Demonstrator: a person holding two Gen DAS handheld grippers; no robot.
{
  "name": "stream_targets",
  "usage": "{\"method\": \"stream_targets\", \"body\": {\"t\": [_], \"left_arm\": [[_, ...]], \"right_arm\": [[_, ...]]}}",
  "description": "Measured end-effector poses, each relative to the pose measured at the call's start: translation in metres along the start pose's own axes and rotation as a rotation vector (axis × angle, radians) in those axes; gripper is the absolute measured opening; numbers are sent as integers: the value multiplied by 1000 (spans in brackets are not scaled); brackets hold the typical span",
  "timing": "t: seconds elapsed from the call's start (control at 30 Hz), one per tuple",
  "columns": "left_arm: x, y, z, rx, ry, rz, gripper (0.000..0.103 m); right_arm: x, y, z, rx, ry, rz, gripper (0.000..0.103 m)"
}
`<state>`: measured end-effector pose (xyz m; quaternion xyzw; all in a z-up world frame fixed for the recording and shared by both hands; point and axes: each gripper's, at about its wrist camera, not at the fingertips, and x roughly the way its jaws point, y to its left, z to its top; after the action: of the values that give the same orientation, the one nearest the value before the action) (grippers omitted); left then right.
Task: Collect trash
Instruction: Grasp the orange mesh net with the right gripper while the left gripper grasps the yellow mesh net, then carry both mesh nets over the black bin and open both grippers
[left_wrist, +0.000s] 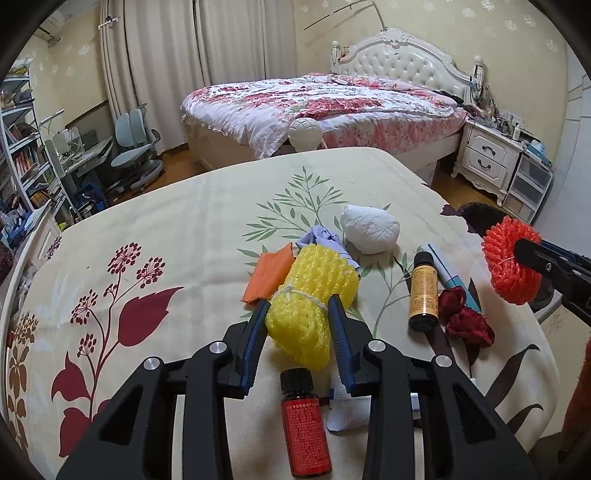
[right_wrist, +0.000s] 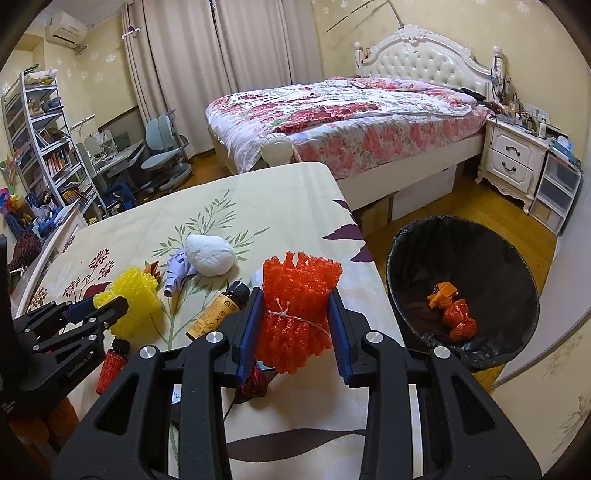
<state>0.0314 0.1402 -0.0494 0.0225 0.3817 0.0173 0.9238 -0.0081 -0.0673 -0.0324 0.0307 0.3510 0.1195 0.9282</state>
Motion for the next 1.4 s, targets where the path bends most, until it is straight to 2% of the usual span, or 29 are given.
{"method": "stream_targets", "body": {"t": [0.33,0.67,0.93,1.4], "left_arm": [[-37,-23,17,-28,-131,-42,35],[-26,-91,52,34,-197,-145,35],[-2,-151,74,73,-205,-207,35],[54,-221,87,153,-160,-215,35]], "right_arm": [[-16,-22,6,-24,-52,-71,34],[-26,-74,24,-9,-106,-178,34],[-18,-123,32,31,-125,-251,34],[11,-185,34,119,-104,-286,34]]}}
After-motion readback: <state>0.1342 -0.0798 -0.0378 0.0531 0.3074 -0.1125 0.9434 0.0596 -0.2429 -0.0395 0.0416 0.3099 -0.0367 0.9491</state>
